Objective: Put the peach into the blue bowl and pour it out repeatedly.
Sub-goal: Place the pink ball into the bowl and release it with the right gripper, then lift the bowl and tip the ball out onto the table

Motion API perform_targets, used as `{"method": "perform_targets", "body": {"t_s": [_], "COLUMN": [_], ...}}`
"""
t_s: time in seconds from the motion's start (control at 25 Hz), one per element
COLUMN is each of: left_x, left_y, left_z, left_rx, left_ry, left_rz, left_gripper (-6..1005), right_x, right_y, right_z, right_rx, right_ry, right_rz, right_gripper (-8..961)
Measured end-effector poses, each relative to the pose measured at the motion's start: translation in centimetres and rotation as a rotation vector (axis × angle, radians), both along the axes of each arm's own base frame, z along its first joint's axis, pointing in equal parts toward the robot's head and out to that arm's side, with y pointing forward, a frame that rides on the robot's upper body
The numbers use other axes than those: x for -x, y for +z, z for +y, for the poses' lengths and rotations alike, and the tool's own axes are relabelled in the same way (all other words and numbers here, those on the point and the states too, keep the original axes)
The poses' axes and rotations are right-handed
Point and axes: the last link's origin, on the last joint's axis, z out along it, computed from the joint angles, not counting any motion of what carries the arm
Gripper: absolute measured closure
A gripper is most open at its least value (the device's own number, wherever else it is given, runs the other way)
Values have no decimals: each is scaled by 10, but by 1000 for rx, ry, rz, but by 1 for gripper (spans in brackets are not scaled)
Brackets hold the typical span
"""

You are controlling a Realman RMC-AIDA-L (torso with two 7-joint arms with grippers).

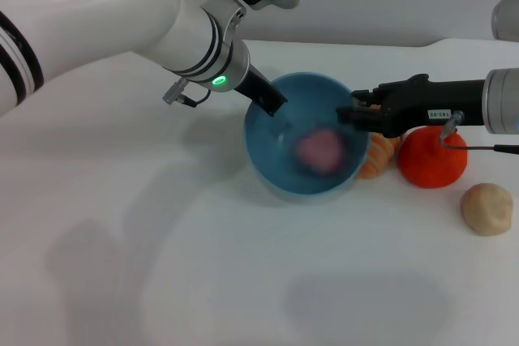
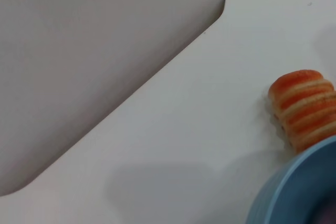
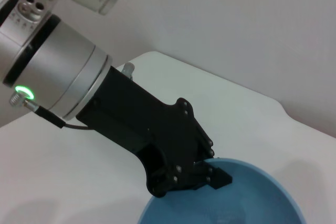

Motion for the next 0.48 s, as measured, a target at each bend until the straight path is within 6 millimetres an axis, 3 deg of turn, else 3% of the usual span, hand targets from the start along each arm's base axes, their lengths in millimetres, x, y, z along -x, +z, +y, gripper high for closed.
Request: {"method": "perform_targets", "body": {"t_s": [0.04,0.24,0.48], "left_x": [0,6,15], "left_y": [0,0,-3], "left_z": [0,0,-1], "left_rx": [-1,-24,-59], "left_ry": [1,2,-11], "left_rz": [-3,-20,-44], "left_gripper": [999,999,1000], "right_x": [-1,-4,-22], "right_y": [0,4,42], "right_z": [0,-1,-9], "right_rx": [-4,-29,-246], "right_ry": [6,-8,49], "right_rz": [-1,25,220], "right_gripper": [580,551,551]}}
